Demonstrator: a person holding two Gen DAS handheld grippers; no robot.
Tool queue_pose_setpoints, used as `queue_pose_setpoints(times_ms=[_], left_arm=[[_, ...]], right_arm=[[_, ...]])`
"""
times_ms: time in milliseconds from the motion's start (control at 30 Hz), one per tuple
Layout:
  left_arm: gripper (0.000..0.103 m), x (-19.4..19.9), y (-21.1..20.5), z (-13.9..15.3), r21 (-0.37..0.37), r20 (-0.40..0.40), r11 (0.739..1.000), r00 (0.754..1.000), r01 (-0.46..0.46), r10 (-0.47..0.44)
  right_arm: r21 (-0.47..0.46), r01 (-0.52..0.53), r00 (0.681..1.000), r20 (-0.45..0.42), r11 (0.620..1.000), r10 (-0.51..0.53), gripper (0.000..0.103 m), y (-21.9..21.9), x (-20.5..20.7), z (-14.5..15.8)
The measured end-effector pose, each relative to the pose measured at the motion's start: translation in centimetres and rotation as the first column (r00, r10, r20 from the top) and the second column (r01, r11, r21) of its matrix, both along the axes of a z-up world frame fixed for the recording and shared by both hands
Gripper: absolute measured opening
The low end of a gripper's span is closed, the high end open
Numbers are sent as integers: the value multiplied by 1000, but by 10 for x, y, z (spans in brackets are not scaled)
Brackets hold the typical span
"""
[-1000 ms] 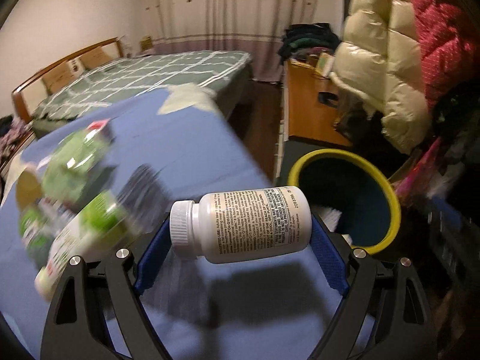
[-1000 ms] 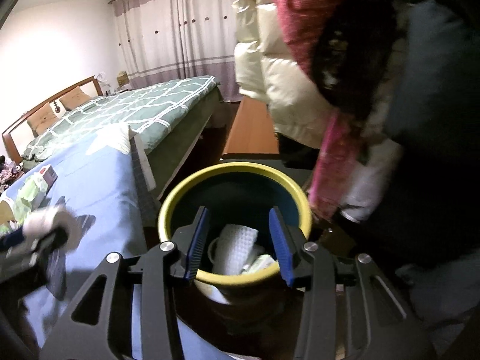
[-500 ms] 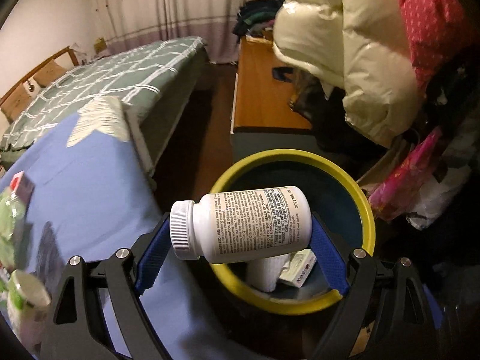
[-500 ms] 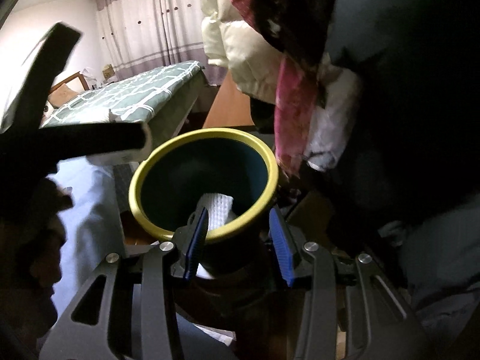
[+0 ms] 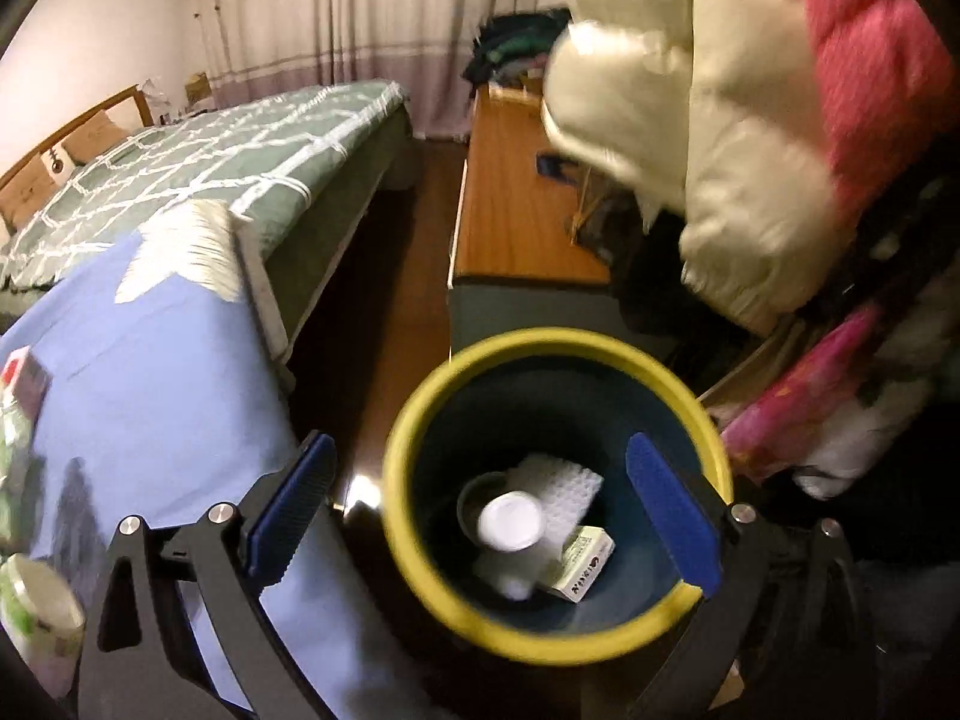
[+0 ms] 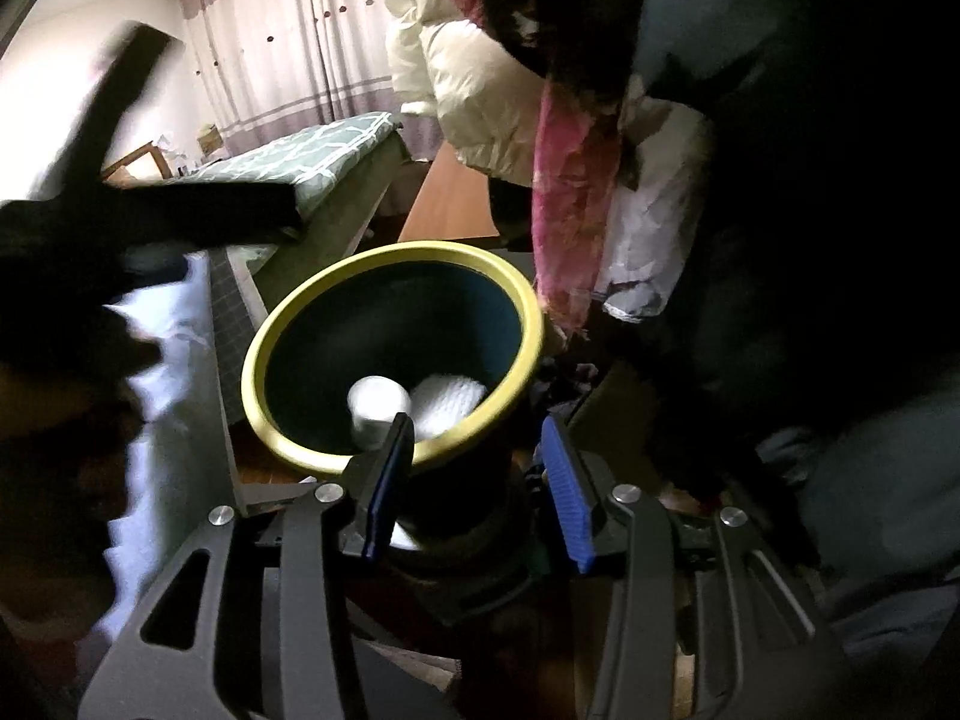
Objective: Collect trash
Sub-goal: 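Return the left gripper to the table while the right gripper returns too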
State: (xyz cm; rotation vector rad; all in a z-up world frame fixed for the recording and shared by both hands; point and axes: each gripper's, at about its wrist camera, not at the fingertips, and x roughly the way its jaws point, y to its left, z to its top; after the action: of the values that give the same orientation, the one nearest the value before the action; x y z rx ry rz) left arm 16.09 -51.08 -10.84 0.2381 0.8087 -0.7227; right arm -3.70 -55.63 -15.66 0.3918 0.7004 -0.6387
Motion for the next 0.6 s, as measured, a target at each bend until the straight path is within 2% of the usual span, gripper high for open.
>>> queue_pose_setpoints(times_ms=[167,333,433,567,600], left_arm=[[98,-4,84,38,-73,87,995,993,-67,74],[98,7,192,57,-114,161,967,956,-229,245],[98,19,256,59,-135,184,927,911,-349,370],[98,39,335,57,-143,219,852,824,-503,523],[98,45,356,55,-150,219,826,797,-543,563]], right_arm=[[-10,-52,999,-8,999,52,43,16,15,3],[-45,-142,990,-14,989,141,43,44,40,14],[-62,-207,978,-14,976,207,43,64,59,21],[-71,-311,950,-7,948,312,44,95,90,34],[-70,-330,944,-4,941,330,44,101,96,37]])
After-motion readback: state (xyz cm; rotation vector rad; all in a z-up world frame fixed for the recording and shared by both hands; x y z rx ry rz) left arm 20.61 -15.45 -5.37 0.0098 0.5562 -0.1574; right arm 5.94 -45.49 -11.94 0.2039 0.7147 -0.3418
